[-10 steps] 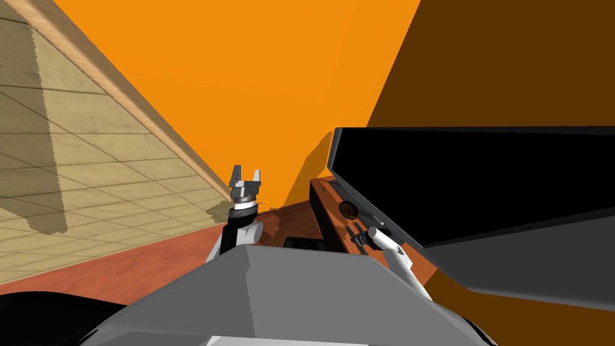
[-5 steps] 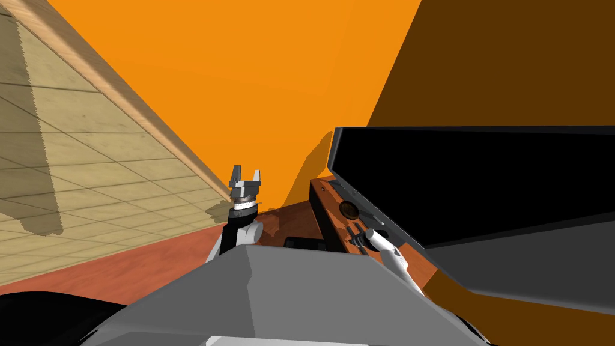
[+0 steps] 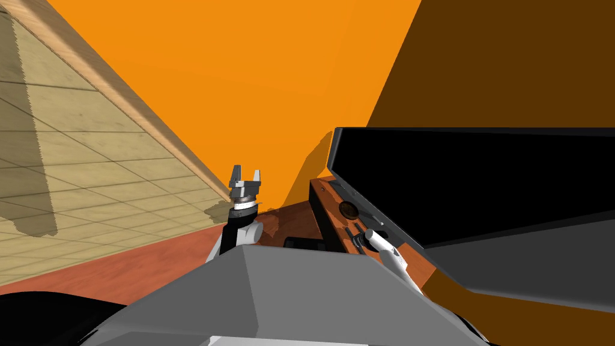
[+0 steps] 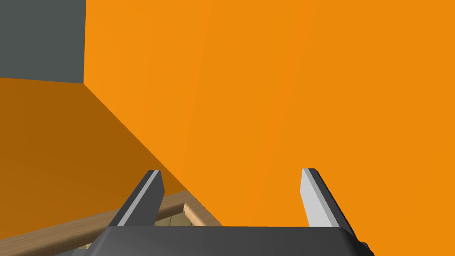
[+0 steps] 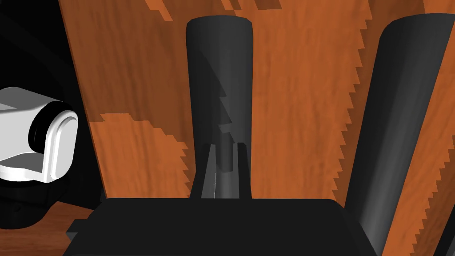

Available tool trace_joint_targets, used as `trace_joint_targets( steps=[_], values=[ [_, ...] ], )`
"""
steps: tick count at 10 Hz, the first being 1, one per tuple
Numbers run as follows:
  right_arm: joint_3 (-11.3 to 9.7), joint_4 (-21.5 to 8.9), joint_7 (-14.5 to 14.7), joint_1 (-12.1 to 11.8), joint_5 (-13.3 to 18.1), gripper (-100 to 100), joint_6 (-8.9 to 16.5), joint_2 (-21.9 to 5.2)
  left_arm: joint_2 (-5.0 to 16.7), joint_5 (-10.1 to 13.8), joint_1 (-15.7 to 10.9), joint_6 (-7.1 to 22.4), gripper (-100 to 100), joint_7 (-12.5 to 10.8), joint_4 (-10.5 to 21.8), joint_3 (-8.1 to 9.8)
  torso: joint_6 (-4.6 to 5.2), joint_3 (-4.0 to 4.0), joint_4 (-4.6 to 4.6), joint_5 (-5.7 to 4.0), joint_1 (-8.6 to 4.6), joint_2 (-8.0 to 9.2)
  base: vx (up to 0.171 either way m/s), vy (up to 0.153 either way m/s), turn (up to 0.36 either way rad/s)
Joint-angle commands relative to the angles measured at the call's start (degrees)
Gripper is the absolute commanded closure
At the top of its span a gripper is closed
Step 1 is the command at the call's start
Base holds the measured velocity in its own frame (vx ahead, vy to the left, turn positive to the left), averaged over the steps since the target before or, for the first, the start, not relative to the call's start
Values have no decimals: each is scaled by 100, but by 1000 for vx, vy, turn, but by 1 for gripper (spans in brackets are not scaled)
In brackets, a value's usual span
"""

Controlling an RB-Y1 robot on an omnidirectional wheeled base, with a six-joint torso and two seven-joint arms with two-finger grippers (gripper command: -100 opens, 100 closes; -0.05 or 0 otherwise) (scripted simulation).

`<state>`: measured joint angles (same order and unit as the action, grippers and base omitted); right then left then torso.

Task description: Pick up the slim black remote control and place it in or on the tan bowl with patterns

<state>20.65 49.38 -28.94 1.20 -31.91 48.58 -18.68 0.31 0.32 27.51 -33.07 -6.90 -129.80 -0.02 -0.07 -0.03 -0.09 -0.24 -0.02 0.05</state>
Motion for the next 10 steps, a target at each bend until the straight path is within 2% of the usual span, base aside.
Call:
trace_joint_targets(
  steps=[1,2,3,4,6,7,8,9,10],
  values=[
    [0,0,0,0,0,100,0,0,0,0,0,0,0,0,0,0,0,0,0,0,0,0,0,0,0],
    [-2,-1,1,-1,0,100,2,3,0,0,0,0,0,0,0,0,1,0,0,1,-2,-1,0,0,0],
    [-3,-1,2,-1,1,0,3,3,0,0,0,0,0,0,0,0,2,-1,1,1,-3,-2,0,0,0],
    [-4,155,-66,-31,-9,100,178,-41,0,0,0,0,0,0,0,0,2,-1,0,0,-5,-3,3,-7,6],
    [20,316,-124,-44,-53,100,382,-155,0,0,0,0,0,0,0,0,3,1,3,2,-8,0,-6,-6,21],
    [6,283,-114,-47,-24,100,309,-108,0,0,0,0,0,0,0,0,4,2,4,2,-8,0,0,0,0],
    [9,293,-121,-44,-26,0,331,-118,0,0,0,0,0,0,0,0,5,1,2,-1,-6,0,0,0,0],
    [149,434,-316,-13,-137,100,372,-145,0,0,0,0,0,0,0,0,5,1,2,0,-6,-1,-42,30,-6],
    [232,523,-432,5,-204,100,412,-170,0,0,0,0,0,0,0,0,4,8,6,2,6,10,-69,76,1]
  ],
)
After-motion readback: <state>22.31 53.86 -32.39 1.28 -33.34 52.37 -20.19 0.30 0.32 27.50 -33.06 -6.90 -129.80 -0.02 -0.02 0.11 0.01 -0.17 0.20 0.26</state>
